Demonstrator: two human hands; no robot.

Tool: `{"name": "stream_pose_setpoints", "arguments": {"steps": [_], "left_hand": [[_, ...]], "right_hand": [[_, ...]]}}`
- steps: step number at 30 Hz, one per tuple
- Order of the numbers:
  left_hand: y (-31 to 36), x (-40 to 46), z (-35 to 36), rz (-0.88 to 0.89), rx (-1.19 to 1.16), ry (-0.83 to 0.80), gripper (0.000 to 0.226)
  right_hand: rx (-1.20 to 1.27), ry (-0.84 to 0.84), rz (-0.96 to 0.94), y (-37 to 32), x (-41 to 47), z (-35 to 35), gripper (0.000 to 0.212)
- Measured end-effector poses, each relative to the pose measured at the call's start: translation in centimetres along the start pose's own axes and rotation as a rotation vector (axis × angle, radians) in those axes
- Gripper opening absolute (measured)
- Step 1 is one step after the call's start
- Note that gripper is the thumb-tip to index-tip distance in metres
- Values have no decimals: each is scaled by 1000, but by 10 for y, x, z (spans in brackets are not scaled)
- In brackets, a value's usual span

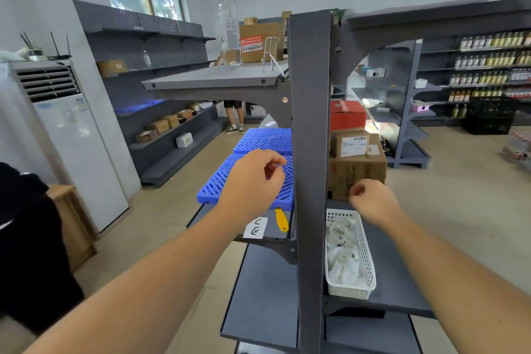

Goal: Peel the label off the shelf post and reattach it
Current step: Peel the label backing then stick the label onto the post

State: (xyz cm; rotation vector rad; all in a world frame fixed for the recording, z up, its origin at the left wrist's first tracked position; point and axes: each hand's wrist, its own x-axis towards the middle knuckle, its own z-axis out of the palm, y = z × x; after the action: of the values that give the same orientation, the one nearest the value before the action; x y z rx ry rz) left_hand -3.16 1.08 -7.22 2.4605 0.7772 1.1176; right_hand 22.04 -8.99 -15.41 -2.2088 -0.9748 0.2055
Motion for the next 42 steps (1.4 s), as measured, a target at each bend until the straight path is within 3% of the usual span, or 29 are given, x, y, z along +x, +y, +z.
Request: {"name": "stream_pose_setpoints", "arguments": {"steps": [4,9,26,38,42], "left_hand": [[-22,6,-2,-26,35,-32,17],[-49,9,7,-18,96,-120,19],[-116,-14,51,-57,454,-661,28],[-122,-17,76,-83,623,-804,27],[-118,-17,73,-75,571,-718,22]], "right_hand": [[-27,10,20,2,12,13,30],[-8,17,31,0,17,18,34],[120,102,-26,-25,-18,-13,20],[199,97,-39,-36,-38,-22,16],[245,109,-24,-44,-44,-23,16]]}}
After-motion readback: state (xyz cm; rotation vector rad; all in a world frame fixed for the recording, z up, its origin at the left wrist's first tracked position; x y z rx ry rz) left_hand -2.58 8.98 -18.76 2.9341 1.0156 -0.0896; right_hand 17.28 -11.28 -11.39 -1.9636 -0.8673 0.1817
